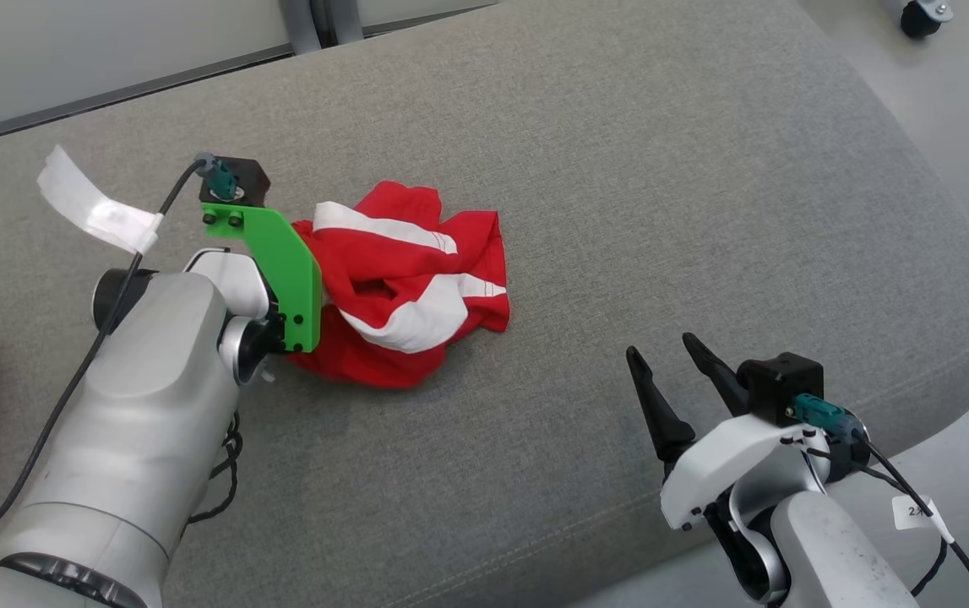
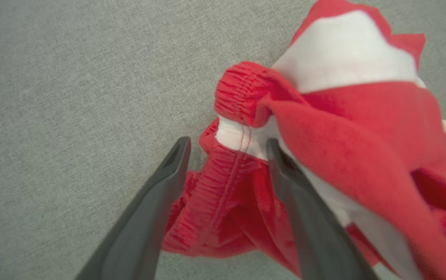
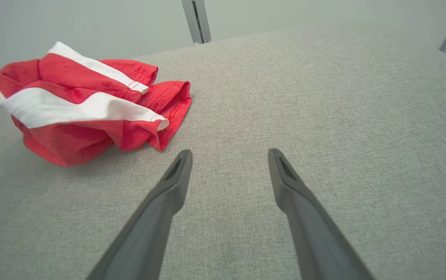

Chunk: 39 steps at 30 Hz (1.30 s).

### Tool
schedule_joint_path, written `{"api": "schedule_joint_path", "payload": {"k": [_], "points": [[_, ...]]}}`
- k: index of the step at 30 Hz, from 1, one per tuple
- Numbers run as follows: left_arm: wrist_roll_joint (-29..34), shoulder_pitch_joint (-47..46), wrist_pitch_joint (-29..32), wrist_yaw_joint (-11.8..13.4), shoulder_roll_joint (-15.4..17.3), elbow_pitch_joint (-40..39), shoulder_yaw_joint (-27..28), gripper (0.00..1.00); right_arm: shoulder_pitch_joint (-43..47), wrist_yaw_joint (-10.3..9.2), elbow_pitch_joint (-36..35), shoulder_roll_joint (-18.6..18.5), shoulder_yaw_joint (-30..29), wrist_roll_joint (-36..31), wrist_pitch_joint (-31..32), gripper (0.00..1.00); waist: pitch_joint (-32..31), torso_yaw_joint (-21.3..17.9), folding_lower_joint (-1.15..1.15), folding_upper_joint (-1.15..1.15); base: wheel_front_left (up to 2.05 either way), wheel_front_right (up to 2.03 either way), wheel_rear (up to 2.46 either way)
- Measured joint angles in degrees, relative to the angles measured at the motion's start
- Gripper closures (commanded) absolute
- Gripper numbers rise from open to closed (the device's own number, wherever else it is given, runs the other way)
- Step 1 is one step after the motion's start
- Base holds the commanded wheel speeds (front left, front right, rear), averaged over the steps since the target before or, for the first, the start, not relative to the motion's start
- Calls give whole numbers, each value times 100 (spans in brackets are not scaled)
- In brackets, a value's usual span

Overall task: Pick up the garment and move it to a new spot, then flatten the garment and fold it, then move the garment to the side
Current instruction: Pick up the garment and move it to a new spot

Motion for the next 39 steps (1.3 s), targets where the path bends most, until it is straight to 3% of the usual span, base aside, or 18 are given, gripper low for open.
{"api": "schedule_joint_path", "payload": {"k": [4, 5, 6, 7, 20, 32, 39], "points": [[-94, 44, 198, -108, -48, -18, -23, 0, -19, 0, 34, 0, 11, 10, -19, 0, 79, 40, 0, 0, 0, 0, 0], [-98, 70, 253, -125, -48, -12, -32, 16, -26, 0, 44, 0, 11, 15, -31, 0, 92, 47, 0, 0, 0, 0, 0], [-98, 96, 278, -129, -46, -10, -43, 62, -41, 0, 56, 0, 9, 15, -36, 0, 102, 51, 0, 0, 0, 0, 0], [-98, 103, 276, -121, -44, -13, -49, 100, -55, 0, 63, 0, 4, 15, -45, 0, 108, 57, 0, 0, 0, 0, 0], [-291, 98, -380, 200, 110, -365, 258, 100, -74, 0, 140, 0, -93, -4, -51, 0, -58, 393, 0, 0, 0, 0, 0], [-552, 592, -626, 222, 335, -1098, 497, 100, 82, 0, 149, 2, -167, -24, 21, 0, -371, 928, 0, 0, 0, 0, 0], [-773, 1452, -671, 650, 660, -1628, 728, 100, 263, 0, 155, 2, -172, -23, 101, 0, -690, 1193, 0, 0, 0, 0, 0]]}}
